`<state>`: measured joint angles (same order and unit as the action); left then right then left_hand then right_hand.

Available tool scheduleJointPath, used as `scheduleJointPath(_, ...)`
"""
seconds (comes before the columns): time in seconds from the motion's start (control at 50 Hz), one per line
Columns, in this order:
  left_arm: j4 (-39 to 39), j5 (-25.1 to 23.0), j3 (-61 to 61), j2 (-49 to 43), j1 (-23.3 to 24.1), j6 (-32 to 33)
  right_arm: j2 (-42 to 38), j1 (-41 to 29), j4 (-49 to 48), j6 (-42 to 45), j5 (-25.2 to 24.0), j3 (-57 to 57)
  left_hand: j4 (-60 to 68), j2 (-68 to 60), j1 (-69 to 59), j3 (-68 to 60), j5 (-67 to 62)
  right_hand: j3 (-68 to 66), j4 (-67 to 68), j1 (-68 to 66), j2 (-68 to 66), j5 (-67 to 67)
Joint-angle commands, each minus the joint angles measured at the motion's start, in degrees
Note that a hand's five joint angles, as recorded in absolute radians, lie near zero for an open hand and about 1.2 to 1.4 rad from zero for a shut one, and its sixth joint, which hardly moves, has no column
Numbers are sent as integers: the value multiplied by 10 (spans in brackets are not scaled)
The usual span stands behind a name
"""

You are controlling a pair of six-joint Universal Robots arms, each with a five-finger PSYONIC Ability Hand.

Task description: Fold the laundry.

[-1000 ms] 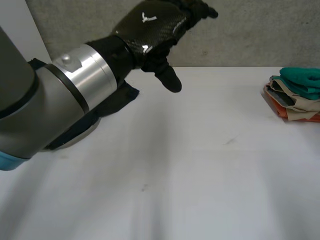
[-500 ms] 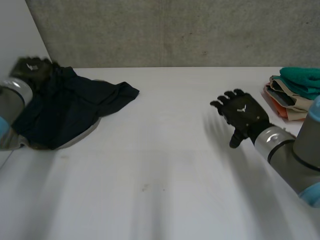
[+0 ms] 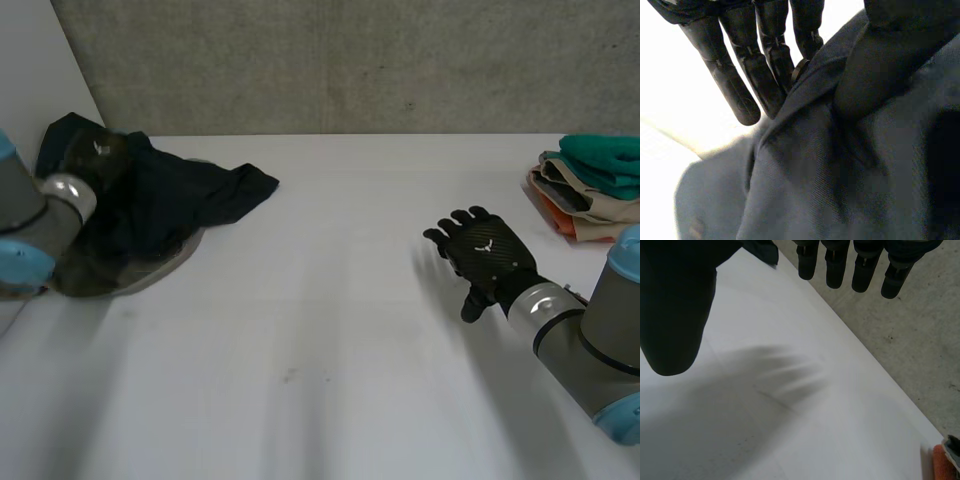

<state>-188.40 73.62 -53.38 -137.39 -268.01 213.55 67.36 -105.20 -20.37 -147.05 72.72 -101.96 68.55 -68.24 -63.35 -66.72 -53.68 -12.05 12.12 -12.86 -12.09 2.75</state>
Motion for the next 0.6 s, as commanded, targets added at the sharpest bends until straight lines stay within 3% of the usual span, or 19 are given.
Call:
scheduleJointPath(0.02,-36,15,-54,174,73,-183,15,2,-2,-5,1,1,115,-118,-166,-133,-163,21,-21,29,21,-28)
scheduleJointPath(0.14,-76,17,-82,276,163,-340,31,18,-6,-12,16,1,115,-118,-166,-133,-163,21,-21,29,21,-28)
scheduleJointPath(0.22,-99,23,-86,274,229,-381,43,29,-6,-29,37,2,115,-118,-166,-133,-163,21,-21,29,21,-28)
scheduleJointPath(0.38,-88,21,-88,143,344,-377,61,61,-6,-78,64,6,115,-118,-166,-133,-163,21,-21,29,21,-28)
scheduleJointPath(0.46,-70,21,-88,93,370,-362,63,76,-6,-92,66,11,115,-118,-166,-133,-163,21,-21,29,21,-28)
scheduleJointPath(0.54,-41,21,-92,85,391,-329,63,81,-6,-92,66,13,-478,475,426,459,429,21,-21,29,21,-28)
scheduleJointPath(0.6,-24,23,-95,95,398,-315,63,81,-5,-92,68,17,-511,508,459,493,462,21,-21,29,21,-28)
